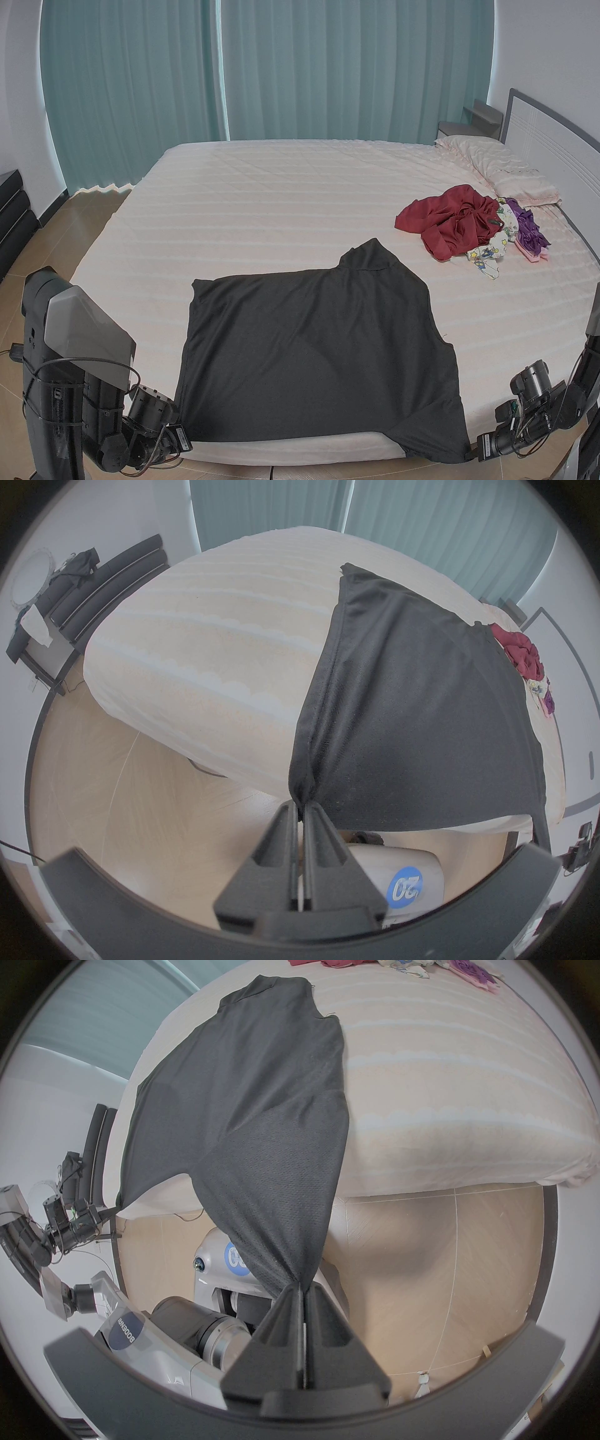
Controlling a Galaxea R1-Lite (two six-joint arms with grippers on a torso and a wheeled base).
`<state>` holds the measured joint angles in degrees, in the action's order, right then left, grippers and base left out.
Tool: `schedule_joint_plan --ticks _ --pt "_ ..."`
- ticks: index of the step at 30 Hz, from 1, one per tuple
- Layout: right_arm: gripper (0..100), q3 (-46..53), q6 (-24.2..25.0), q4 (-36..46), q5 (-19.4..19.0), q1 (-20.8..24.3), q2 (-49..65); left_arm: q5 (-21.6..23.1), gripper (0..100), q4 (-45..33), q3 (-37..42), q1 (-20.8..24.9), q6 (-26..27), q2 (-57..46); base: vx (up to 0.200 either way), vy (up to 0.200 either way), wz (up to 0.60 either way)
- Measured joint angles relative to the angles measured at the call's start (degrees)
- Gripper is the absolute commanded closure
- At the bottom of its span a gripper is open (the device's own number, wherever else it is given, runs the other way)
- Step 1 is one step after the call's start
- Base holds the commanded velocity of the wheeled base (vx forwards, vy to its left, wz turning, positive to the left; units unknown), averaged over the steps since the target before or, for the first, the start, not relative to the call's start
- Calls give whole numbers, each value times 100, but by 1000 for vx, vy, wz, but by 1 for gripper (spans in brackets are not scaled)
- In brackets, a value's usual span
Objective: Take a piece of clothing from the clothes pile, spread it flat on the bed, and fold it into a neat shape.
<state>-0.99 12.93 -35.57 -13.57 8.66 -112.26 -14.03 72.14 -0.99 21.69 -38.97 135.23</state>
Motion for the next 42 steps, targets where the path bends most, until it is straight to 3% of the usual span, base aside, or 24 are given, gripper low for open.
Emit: schedule_joint_plan --ticks 9,19,29,42 --pt "100 -2 -13 519 79 148 295 323 100 -1091 -2 152 17 -507 0 0 0" --pt "100 0 -276 1084 137 195 557 369 100 -2244 2 496 63 -877 0 0 0" --pt "100 -113 -260 467 145 165 846 544 100 -1803 0 356 -6 -1604 0 0 0" --pt "100 -1368 55 473 453 134 1493 536 100 -1730 -333 -146 -27 -2242 0 0 0"
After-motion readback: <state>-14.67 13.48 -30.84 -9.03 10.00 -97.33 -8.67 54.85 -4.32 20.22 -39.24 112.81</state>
